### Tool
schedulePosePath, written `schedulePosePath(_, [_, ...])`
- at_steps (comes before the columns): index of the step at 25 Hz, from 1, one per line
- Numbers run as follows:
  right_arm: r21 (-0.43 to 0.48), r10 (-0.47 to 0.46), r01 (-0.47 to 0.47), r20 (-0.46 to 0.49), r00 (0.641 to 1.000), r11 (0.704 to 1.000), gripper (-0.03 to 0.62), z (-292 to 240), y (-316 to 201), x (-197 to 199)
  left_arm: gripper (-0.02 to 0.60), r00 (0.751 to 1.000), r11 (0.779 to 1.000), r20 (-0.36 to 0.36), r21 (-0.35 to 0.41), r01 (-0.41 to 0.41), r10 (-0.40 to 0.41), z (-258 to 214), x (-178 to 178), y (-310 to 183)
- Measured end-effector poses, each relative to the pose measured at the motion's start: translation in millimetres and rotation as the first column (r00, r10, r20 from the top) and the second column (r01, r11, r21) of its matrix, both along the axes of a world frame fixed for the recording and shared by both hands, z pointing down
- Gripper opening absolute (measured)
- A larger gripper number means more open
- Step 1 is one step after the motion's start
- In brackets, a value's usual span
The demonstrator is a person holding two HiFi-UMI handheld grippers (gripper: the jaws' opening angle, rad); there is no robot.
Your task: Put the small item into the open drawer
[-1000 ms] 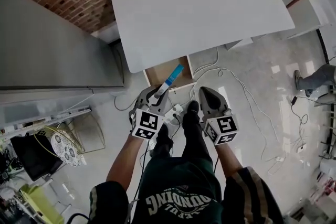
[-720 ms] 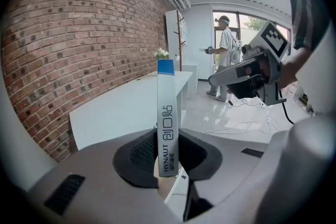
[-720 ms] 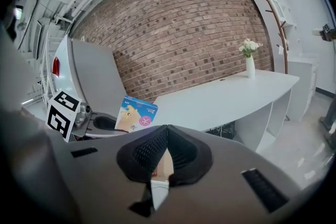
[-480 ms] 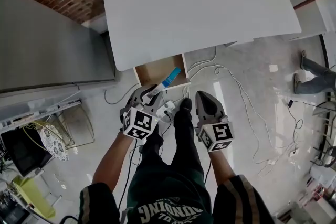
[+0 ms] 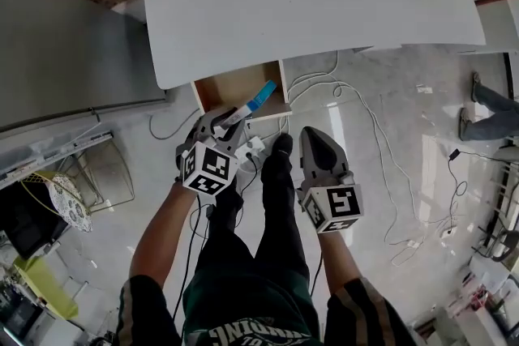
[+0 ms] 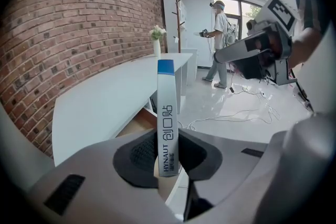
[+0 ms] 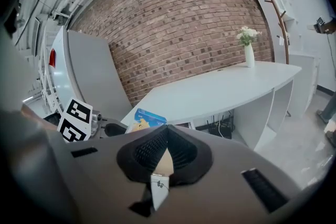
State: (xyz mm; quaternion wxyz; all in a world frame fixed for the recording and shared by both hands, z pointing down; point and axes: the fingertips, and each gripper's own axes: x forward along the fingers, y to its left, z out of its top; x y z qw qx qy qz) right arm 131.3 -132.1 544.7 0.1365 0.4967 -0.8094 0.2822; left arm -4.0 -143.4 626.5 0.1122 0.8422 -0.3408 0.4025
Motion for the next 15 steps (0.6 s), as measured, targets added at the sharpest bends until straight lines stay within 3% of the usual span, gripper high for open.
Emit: schedulePosePath(15, [-0.032,-0.072,0.072,0.015,0.997,0.997,0.023,60,1,-21,0.087,0.992,0.998,0.110,-0.043,-0.052,0.056,90,-8,-16])
